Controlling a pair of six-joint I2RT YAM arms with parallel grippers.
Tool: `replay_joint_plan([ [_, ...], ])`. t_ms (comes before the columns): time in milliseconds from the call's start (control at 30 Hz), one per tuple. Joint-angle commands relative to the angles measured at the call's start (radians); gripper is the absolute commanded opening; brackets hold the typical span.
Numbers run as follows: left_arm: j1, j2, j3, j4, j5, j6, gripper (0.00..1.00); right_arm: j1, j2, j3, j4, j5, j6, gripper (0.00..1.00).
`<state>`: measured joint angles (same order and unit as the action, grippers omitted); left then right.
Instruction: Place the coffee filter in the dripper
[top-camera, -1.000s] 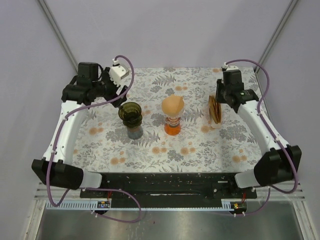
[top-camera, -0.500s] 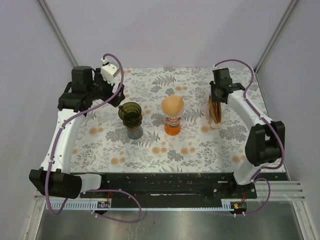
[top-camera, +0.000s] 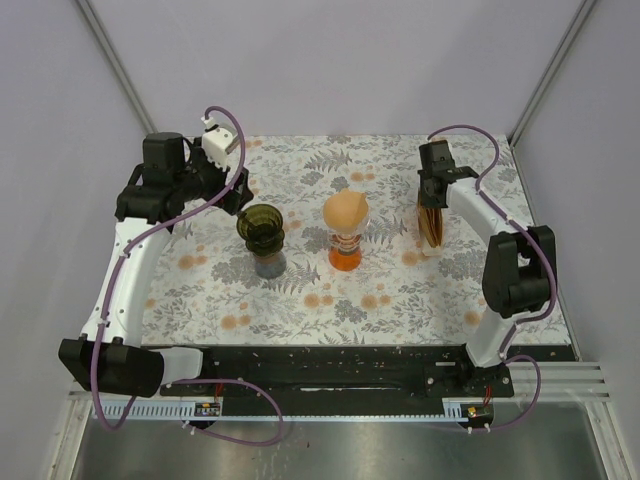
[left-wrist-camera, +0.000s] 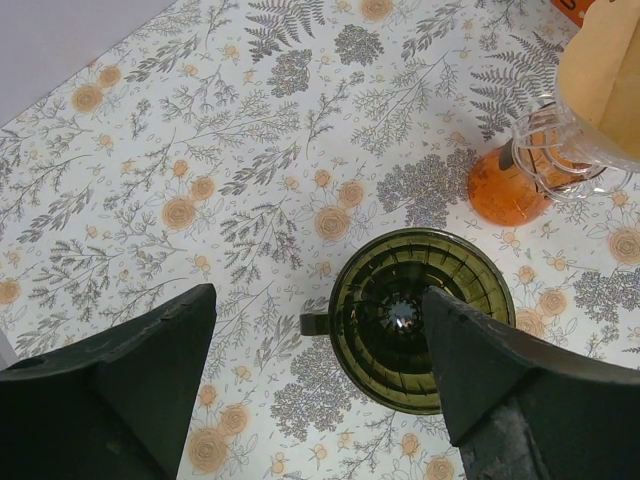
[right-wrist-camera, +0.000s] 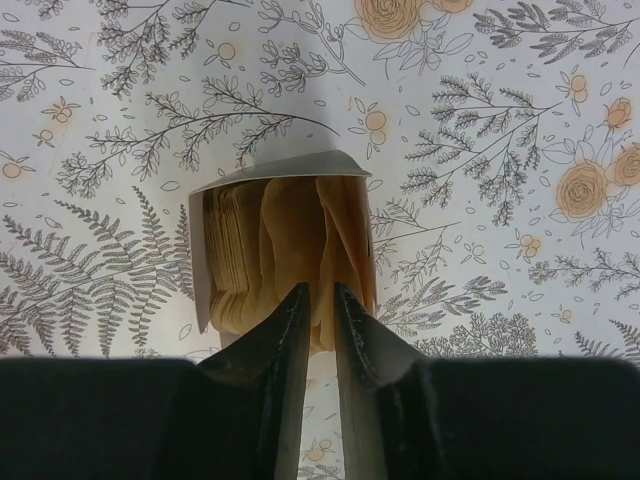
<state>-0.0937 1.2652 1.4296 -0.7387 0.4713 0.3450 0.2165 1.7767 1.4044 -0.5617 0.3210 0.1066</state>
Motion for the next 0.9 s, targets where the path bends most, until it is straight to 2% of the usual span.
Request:
replay_joint_plan([
  [0, 0.009, -0.006, 0.005, 0.038, 0.038, -0.017, 0.87, -0.002, 0.029, 0.044, 0.036, 0.049, 0.024, 0.23],
  [267, 0.014, -0.003, 0.006, 0.035, 0.061, -0.018, 0.87, 0.000, 0.066, 0.061, 0.048, 0.066, 0.001, 0.18],
  [400, 0.015, -0.006, 0.008, 0.029, 0.059, -0.014, 0.87, -0.002, 0.075, 0.068, 0.033, 0.064, 0.001, 0.00],
  [867, 0.017, -0.006, 0.011, 0.027, 0.079, -0.012, 0.87, 0.000, -0.218, 0.038, -0.119, -0.042, 0.038, 0.00],
])
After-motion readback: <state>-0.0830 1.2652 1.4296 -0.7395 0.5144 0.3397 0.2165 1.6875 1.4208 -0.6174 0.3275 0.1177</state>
